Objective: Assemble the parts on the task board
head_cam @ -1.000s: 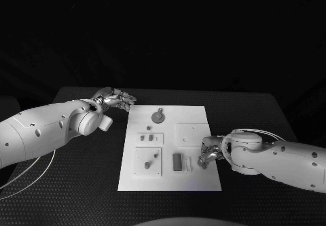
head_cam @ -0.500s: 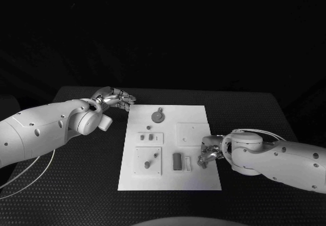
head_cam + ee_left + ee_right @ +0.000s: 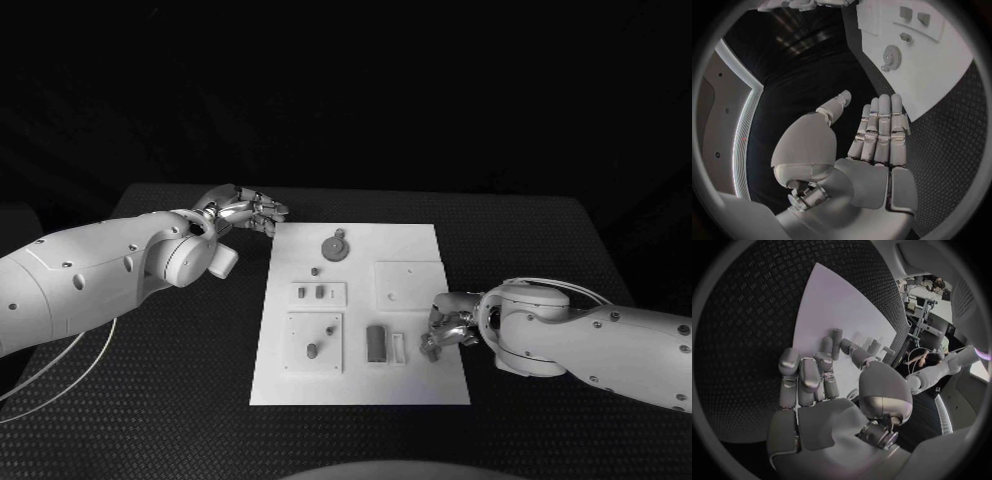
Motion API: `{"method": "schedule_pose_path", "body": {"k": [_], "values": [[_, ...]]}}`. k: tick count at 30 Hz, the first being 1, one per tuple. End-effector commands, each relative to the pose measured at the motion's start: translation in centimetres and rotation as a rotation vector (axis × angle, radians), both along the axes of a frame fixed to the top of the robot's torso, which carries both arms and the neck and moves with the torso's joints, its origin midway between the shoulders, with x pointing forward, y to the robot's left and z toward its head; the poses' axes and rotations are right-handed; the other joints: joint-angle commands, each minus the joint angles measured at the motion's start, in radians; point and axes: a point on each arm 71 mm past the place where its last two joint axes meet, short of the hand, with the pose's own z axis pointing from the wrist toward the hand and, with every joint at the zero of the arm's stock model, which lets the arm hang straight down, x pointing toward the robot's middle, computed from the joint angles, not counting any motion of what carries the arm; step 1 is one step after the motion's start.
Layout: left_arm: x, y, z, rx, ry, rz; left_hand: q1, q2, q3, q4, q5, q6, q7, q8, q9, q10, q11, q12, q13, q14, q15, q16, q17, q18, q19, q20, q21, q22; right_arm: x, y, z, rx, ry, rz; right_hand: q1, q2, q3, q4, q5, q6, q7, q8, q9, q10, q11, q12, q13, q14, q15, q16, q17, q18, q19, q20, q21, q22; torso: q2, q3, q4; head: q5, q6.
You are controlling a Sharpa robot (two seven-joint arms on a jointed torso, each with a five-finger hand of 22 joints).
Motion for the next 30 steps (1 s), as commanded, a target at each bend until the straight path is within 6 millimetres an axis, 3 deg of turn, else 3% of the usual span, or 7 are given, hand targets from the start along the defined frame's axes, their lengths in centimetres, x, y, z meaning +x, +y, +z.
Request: {"method": "schedule_pose_path", "body": {"k": [1, 15, 30], "values": [[0.0, -0.3, 0.2, -0.008, -0.002, -0.015, -0.008, 0.001, -0.002, 0.006, -0.002, -0.005, 0.000, 0.006, -0.001, -0.006, -0.003, -0.001, 0.001, -0.002, 0.006, -0.004, 0.002, 0.012, 0.003, 0.006, -0.005, 0.001, -1.3, -0.1, -1.5, 0.007, 0.103, -0.006, 0.110, 0.103, 0.048, -0.041, 0.002, -0.065, 0.070, -0.244, -0.005, 0.001, 0.004, 0.005, 0.000, 0.002, 0.002, 0.000, 0.003, 0.085, -0.002, 0.002, 0.003, 0.002, 0.000, 0.0001, 0.0003, -0.001, 0.000], [0.0, -0.3, 0.2, -0.008, -0.002, -0.017, -0.007, 0.001, -0.002, 0.005, -0.002, -0.005, 0.000, 0.006, -0.001, -0.006, -0.003, -0.001, 0.002, -0.002, 0.006, -0.005, 0.002, 0.012, 0.003, 0.006, -0.005, 0.001, -0.9, 0.2, -0.3, 0.189, 0.130, -0.146, 0.104, 0.094, 0.053, -0.040, 0.000, -0.049, 0.065, -0.234, -0.008, 0.006, -0.001, 0.010, 0.000, 0.005, -0.003, 0.005, 0.010, 0.085, 0.004, 0.003, 0.007, 0.004, 0.000, -0.0005, 0.0011, -0.003, 0.003], [0.0, -0.4, 0.2, -0.008, 0.001, -0.021, -0.007, 0.000, -0.003, 0.006, -0.002, -0.006, 0.000, 0.007, -0.002, -0.006, -0.003, -0.001, 0.002, -0.002, 0.006, -0.005, 0.003, 0.012, 0.003, 0.006, -0.005, 0.002, -1.2, 1.3, -0.3, 0.230, 0.175, -0.161, 0.096, 0.093, 0.052, -0.039, 0.000, -0.047, 0.065, -0.233, -0.009, 0.006, -0.001, 0.009, -0.001, 0.005, -0.004, 0.004, 0.009, 0.085, 0.005, 0.004, 0.007, 0.004, 0.000, -0.0002, 0.0010, 0.002, 0.000]]}}
